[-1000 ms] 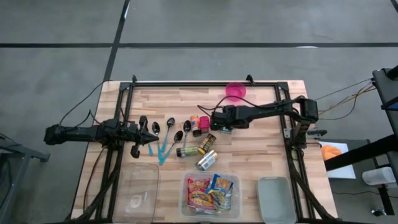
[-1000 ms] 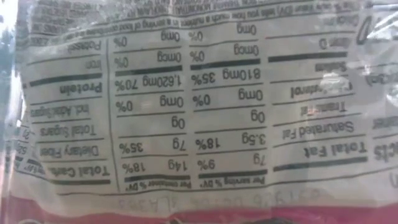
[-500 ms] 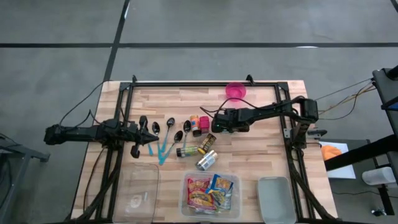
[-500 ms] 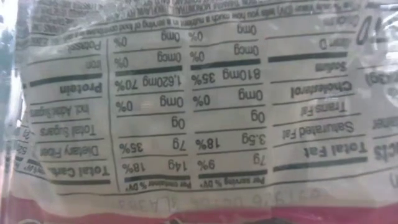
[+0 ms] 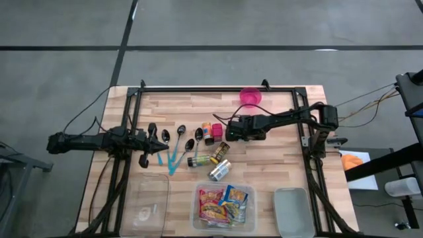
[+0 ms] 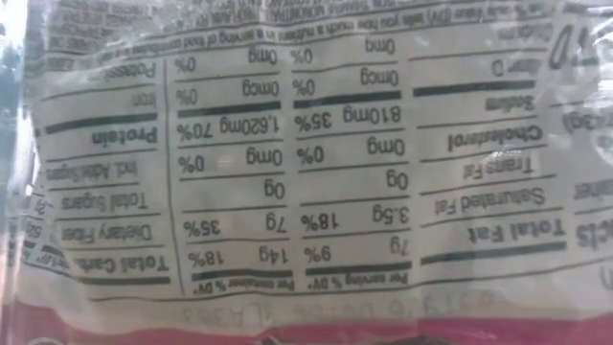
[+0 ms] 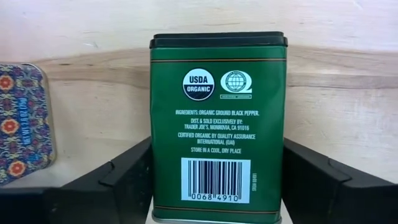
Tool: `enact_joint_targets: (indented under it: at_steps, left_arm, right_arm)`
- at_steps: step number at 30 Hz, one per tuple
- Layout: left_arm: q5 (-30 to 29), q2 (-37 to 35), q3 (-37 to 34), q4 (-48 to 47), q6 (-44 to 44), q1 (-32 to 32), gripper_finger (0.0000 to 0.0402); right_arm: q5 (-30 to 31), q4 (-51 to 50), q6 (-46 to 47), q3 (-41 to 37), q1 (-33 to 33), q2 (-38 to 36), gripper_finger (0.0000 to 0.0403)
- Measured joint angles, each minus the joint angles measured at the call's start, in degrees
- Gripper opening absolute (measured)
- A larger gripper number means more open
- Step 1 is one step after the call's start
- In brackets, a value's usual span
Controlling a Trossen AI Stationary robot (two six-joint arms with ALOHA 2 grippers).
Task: Pick & Place Food Item
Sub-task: Put the black seasoning can into the gray bin
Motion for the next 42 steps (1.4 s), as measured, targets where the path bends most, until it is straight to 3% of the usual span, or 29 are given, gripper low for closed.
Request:
enact_joint_targets:
  at_steps: [4, 11, 18, 24, 33, 42]
  left_arm:
    - [0.0, 0.0, 0.0, 0.0, 0.0, 0.0, 0.0000]
    - [0.0, 0.0, 0.0, 0.0, 0.0, 0.0, 0.0000]
    - [0.0, 0.0, 0.0, 0.0, 0.0, 0.0, 0.0000]
    - [0.0, 0.0, 0.0, 0.0, 0.0, 0.0, 0.0000]
    - [0.0, 0.0, 0.0, 0.0, 0.0, 0.0, 0.0000]
    - [0.0, 0.0, 0.0, 0.0, 0.0, 0.0, 0.0000]
  right_arm:
    - [-0.1, -0.3, -0.2, 0.0, 0.0, 0.0, 0.0284]
    - [-0.4, -0.3, -0.2, 0.0, 0.0, 0.0, 0.0252]
    - [-1.1, -0.5, -0.9, 0.1, 0.0, -0.1, 0.0273]
    - [-1.3, -3.5, -2.6, 0.9, 0.2, -2.3, 0.0252]
    - [-1.0, -13.9, -6.9, 0.8, 0.2, -13.8, 0.0278]
    - [-0.4, -25.0, -5.2, 0.8, 3.5, -31.4, 0.0250]
